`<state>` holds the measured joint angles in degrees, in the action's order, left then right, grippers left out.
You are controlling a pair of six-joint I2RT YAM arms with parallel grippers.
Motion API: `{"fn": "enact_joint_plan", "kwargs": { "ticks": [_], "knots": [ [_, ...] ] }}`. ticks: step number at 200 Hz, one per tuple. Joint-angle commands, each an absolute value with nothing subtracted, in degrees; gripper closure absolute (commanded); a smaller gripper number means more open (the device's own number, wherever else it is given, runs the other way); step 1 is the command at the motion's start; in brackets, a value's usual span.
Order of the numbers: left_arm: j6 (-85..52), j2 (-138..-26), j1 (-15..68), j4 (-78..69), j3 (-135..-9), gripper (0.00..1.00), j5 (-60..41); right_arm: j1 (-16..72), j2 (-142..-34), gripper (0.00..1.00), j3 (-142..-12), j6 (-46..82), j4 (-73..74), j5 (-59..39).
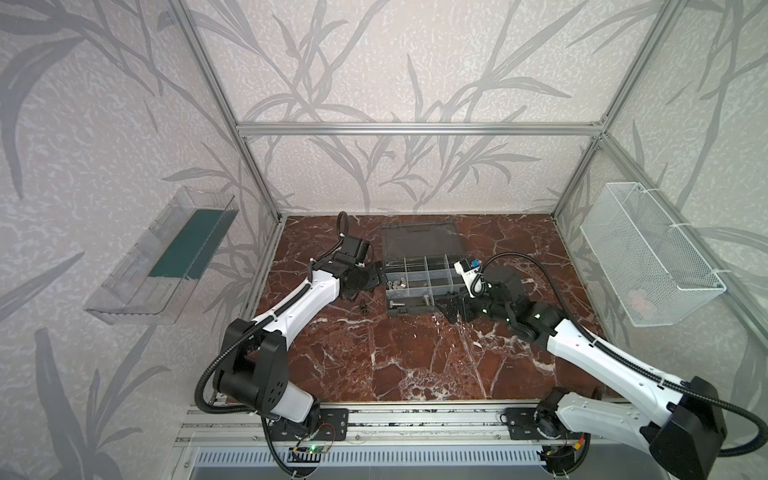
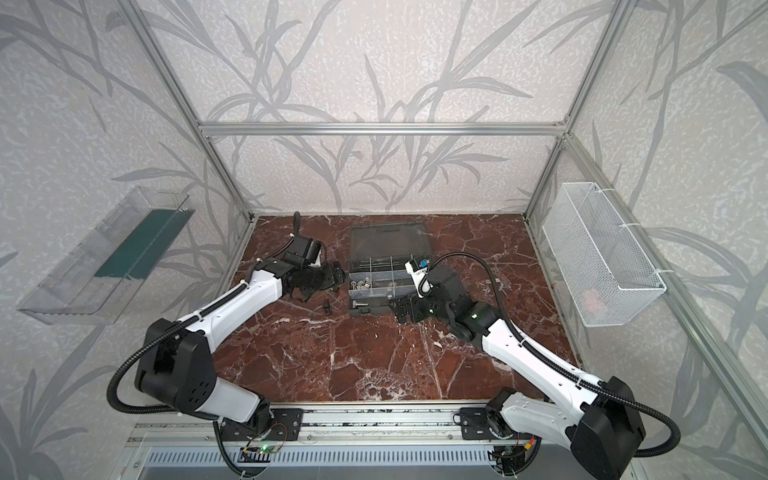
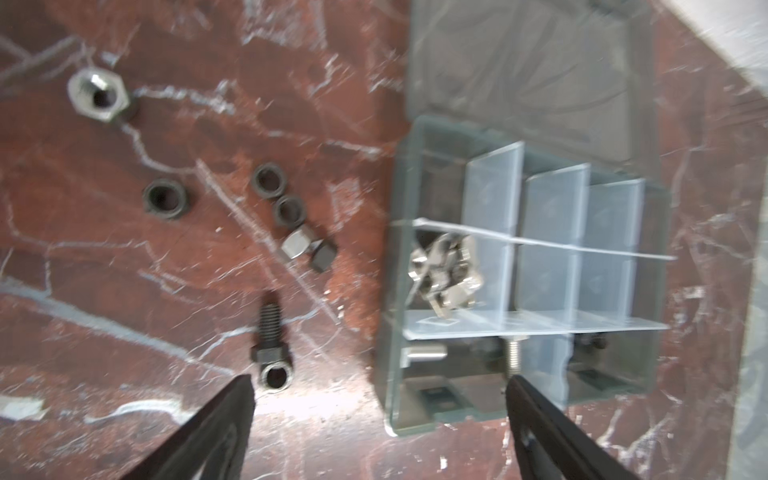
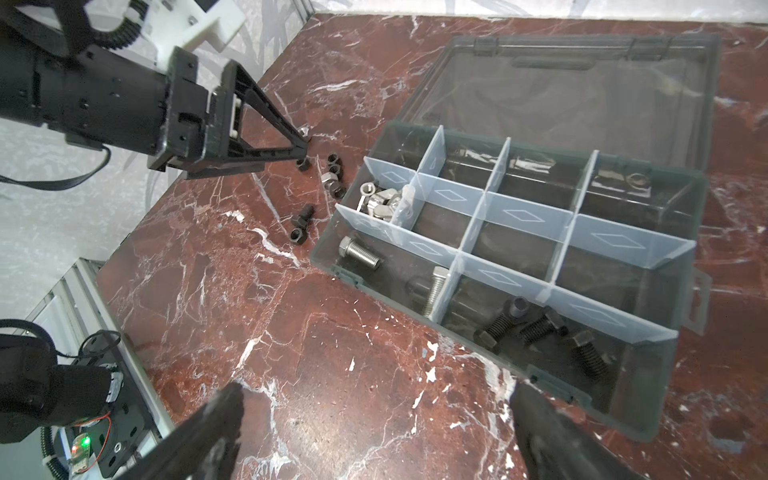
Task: Sort the screws and nuts into containers
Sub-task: 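Move the open left gripper back over the pile while the right gripper draws back, then lower the left gripper onto another black bolt and close on it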
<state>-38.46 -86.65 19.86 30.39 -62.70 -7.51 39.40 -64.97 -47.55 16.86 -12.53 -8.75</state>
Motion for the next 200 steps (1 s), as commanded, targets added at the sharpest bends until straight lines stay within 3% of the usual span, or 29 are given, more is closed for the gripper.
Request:
{"fn": "enact_joint_plan", "kwargs": {
  "ticks": [1,103,200],
  "knots": [
    [-37.5,-87.9,18.8,31.1,-60.7,0.12,-6.7,41.2,-66.1,0.01,-49.2,16.9,-10.5,-7.3],
    [-33.3,-102.4,17.9,32.4,-65.1,0.39,-1.0,44.7,-67.1,0.01,-48.3,18.3,-10.1,-5.7],
    [-31.2,-107.8,18.0,33.9,-68.0,0.61,2.5,44.7,-66.8,0.01,-47.3,18.0,-9.8,-5.0]
  ]
}}
